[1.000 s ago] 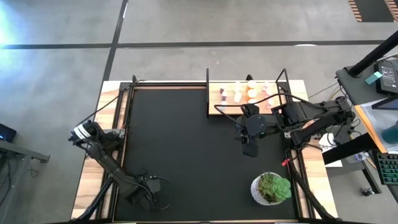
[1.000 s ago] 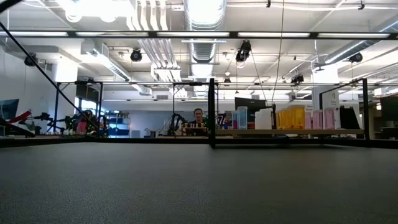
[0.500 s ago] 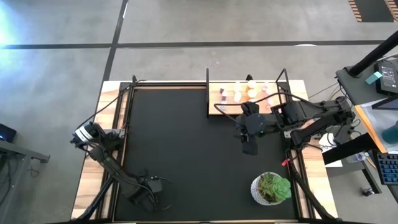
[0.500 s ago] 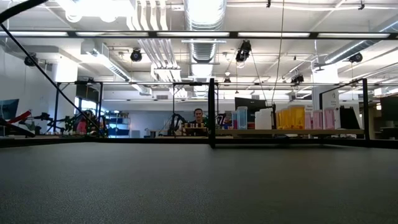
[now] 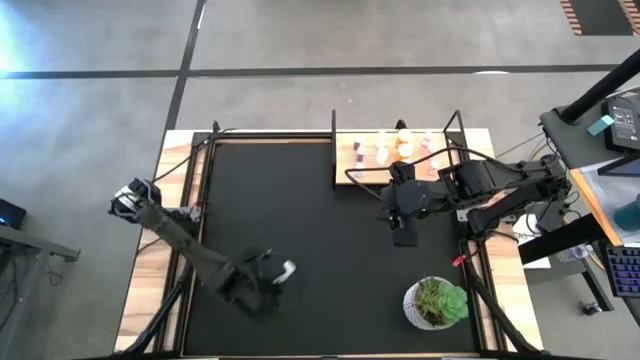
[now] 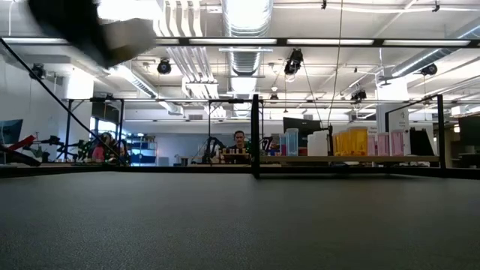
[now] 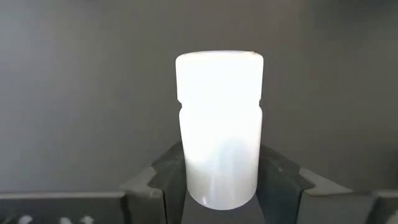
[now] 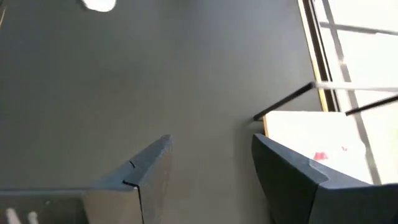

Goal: Pick and place medicine bottles onto shelf by color
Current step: Put the white pill bottle on the shelf aligned with the other white pill bottles

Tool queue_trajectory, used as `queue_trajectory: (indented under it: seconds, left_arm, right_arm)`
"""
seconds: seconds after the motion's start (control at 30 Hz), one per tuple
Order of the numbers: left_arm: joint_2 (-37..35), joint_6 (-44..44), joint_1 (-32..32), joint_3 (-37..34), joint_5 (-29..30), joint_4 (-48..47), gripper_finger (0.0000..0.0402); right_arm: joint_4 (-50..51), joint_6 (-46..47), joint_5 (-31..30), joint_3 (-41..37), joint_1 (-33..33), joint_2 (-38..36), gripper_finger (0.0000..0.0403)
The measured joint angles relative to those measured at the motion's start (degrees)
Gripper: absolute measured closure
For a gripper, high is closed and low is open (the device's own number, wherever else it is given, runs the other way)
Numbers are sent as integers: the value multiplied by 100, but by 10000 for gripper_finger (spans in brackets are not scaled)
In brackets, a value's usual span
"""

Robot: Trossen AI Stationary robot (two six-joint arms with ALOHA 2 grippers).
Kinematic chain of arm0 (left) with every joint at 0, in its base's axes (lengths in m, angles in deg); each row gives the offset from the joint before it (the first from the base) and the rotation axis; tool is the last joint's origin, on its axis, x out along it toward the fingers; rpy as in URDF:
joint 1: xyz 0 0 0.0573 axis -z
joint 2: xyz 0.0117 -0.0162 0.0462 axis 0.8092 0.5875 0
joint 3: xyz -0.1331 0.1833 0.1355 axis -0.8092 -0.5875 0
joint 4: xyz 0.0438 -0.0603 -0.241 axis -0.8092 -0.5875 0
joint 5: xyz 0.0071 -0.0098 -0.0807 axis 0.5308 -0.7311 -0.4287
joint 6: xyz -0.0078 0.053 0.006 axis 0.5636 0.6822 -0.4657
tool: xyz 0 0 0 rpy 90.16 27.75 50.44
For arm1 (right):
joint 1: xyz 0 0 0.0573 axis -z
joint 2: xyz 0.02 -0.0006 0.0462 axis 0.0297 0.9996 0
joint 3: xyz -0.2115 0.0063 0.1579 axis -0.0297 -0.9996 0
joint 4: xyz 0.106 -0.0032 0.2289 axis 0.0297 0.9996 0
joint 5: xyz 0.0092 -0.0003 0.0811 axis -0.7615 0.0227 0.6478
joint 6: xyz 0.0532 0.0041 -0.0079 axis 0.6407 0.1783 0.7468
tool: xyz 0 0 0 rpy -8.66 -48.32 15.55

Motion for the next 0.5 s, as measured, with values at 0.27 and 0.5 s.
queue_trajectory:
  seconds: [0.27,0.5]
  left_arm:
    - [-11,2955,-1388,717,693,1332,264]
    - [-20,3757,-1850,1041,717,1617,264]
  right_arm:
    - [-483,-158,37,-23,-1,427,193]
    - [-552,-217,40,47,-1,475,193]
